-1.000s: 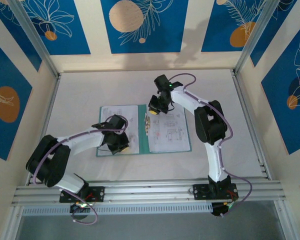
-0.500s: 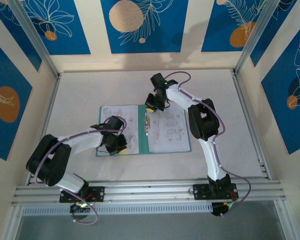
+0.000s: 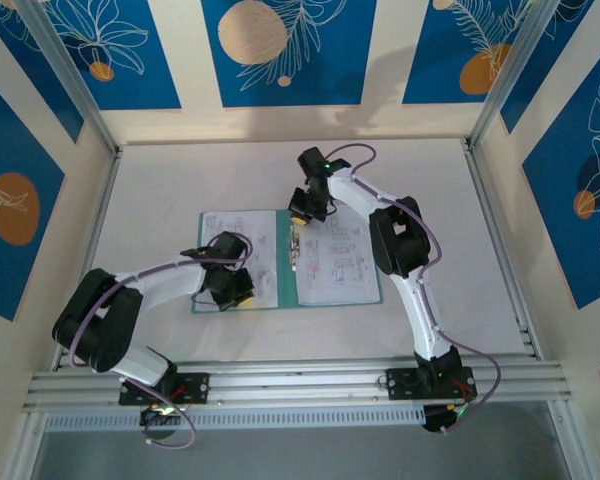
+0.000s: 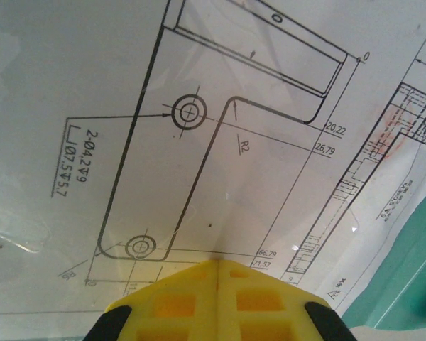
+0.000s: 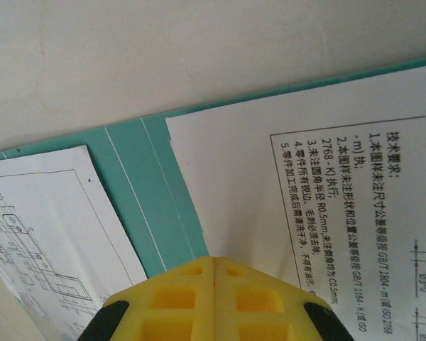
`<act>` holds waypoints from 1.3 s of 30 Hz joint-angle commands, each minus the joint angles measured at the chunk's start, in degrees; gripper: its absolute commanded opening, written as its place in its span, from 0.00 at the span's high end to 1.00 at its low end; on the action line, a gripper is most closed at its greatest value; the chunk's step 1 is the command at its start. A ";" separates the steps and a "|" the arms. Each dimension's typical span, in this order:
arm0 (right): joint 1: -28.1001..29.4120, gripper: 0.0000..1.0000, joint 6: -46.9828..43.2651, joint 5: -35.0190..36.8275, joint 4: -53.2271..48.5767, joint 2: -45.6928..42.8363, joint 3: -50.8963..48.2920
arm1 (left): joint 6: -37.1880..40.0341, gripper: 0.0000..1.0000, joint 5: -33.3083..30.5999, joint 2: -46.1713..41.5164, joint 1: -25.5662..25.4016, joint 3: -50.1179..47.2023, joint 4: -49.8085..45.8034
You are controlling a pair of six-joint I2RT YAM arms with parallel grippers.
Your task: Put the files into the folder
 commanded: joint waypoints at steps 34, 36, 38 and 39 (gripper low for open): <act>2.04 1.00 -0.76 -3.96 -0.36 -7.92 -6.67 | -1.58 1.00 -2.70 2.33 1.13 -2.67 -1.24; 2.13 1.00 -0.57 -4.51 0.23 -9.55 -8.42 | -2.04 1.00 -2.70 2.25 1.07 -2.82 -0.91; 2.11 1.00 -0.35 -5.18 0.69 -10.96 -10.07 | -2.52 1.00 -2.63 2.33 1.06 -2.98 -0.70; 2.14 1.00 -0.20 -5.61 0.86 -11.58 -10.88 | -2.65 1.00 -2.55 2.38 1.06 -3.06 -0.49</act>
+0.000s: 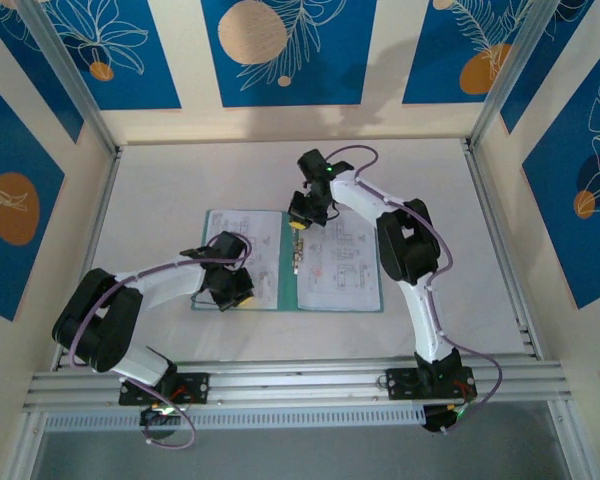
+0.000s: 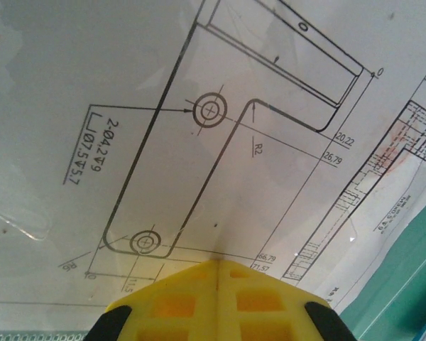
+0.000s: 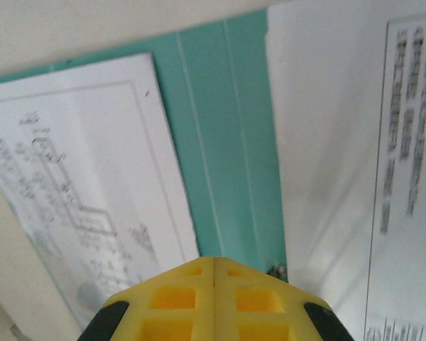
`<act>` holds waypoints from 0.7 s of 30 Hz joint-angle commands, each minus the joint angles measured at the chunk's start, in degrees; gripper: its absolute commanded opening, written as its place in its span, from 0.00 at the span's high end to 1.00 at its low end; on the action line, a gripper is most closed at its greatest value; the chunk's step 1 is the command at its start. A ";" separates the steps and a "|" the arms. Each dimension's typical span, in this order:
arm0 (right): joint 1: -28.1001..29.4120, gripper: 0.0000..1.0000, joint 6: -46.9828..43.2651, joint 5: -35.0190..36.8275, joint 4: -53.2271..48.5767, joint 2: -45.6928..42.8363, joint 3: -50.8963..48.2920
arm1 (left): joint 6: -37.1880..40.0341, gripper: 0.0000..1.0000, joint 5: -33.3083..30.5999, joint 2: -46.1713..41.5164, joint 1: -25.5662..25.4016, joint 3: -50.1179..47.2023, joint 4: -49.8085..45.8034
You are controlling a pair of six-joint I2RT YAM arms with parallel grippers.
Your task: Put the files into the folder
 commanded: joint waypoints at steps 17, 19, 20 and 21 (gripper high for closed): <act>1.30 1.00 2.87 -3.77 4.27 -18.77 -20.83 | -2.33 1.00 -1.66 2.92 0.78 -2.99 1.40; 0.90 1.00 4.16 -1.46 3.96 -21.49 -22.31 | -2.72 1.00 -1.40 3.01 0.56 -3.09 1.76; 0.60 1.00 4.89 -0.40 3.77 -22.70 -23.02 | -2.96 1.00 -1.30 3.04 0.38 -3.09 1.98; 0.21 1.00 5.68 0.83 3.66 -24.13 -24.04 | -3.20 1.00 -1.13 3.07 0.24 -3.04 2.28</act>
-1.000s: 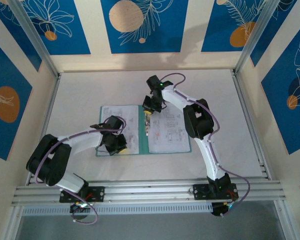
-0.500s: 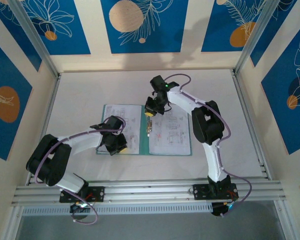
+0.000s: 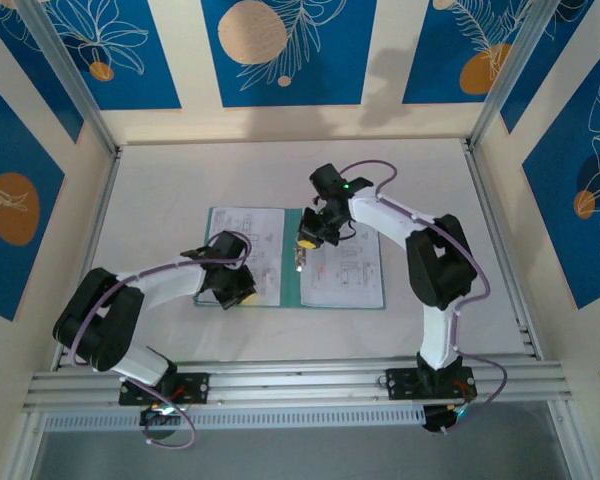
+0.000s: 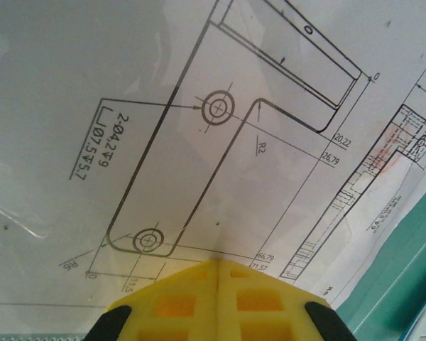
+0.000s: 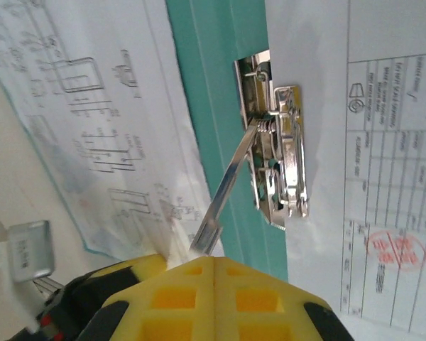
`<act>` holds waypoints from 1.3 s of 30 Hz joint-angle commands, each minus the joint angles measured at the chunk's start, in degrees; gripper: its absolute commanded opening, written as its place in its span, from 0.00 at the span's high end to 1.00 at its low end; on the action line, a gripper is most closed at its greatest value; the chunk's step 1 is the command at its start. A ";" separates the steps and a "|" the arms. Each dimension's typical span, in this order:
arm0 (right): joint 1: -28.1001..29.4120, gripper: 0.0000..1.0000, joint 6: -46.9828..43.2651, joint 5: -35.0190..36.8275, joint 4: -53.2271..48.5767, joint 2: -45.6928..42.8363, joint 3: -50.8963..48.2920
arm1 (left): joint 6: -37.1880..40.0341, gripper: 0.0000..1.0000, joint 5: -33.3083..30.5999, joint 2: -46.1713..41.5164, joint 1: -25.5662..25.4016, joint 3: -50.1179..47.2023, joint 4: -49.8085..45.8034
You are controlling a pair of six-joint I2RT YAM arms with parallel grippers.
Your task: Put the files into the folder
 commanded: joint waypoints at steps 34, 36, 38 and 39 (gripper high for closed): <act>-6.87 0.49 31.75 -1.98 24.80 -14.49 -24.83 | -5.79 1.00 2.52 14.64 -15.57 8.61 5.89; -6.92 0.52 31.87 -1.89 24.28 -13.82 -24.62 | -5.84 1.00 2.19 14.50 -15.62 8.46 5.89; -6.95 0.55 31.90 -1.50 24.38 -13.47 -24.78 | -5.84 1.00 2.07 14.33 -15.62 8.53 5.92; -6.95 0.56 32.02 -1.39 24.31 -13.30 -24.70 | -5.84 1.00 2.07 14.46 -15.62 8.55 5.90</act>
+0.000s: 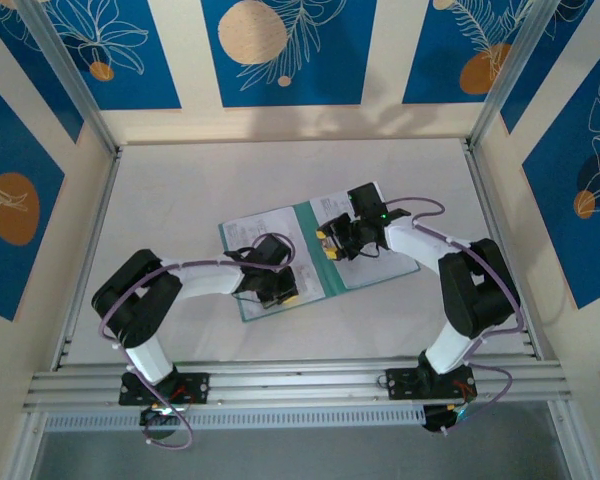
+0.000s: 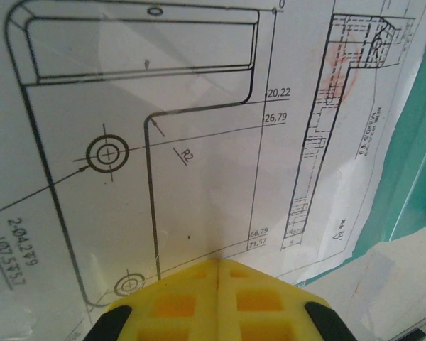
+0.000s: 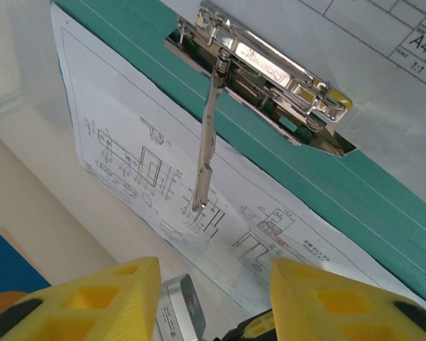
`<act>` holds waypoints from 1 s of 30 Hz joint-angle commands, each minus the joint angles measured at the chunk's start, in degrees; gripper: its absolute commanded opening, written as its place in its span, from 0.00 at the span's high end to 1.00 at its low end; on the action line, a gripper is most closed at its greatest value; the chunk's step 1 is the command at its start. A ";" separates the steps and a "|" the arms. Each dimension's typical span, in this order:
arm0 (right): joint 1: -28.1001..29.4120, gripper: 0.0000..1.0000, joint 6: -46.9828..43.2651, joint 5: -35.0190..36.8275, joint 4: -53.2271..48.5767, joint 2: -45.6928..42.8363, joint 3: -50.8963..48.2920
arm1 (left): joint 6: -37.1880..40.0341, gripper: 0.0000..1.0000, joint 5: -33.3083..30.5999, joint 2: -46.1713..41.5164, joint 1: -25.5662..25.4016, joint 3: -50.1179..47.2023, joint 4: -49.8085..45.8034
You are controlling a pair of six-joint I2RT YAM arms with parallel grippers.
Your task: Put the files into the folder
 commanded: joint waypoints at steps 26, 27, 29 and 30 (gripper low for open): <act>-2.02 0.67 0.42 -1.04 -0.38 5.24 4.02 | -0.13 1.00 -1.04 3.37 -1.04 0.02 -4.34; -2.03 0.68 0.42 -1.04 -0.45 5.19 3.89 | -0.06 1.00 -1.04 3.34 -1.00 0.09 -4.38; -2.03 0.70 0.42 -0.73 -0.62 4.91 3.56 | -0.03 1.00 -1.12 3.42 -0.99 0.20 -4.52; -2.03 0.70 0.43 -0.64 -0.70 4.74 3.45 | 0.04 1.00 -1.10 3.35 -1.06 0.21 -4.52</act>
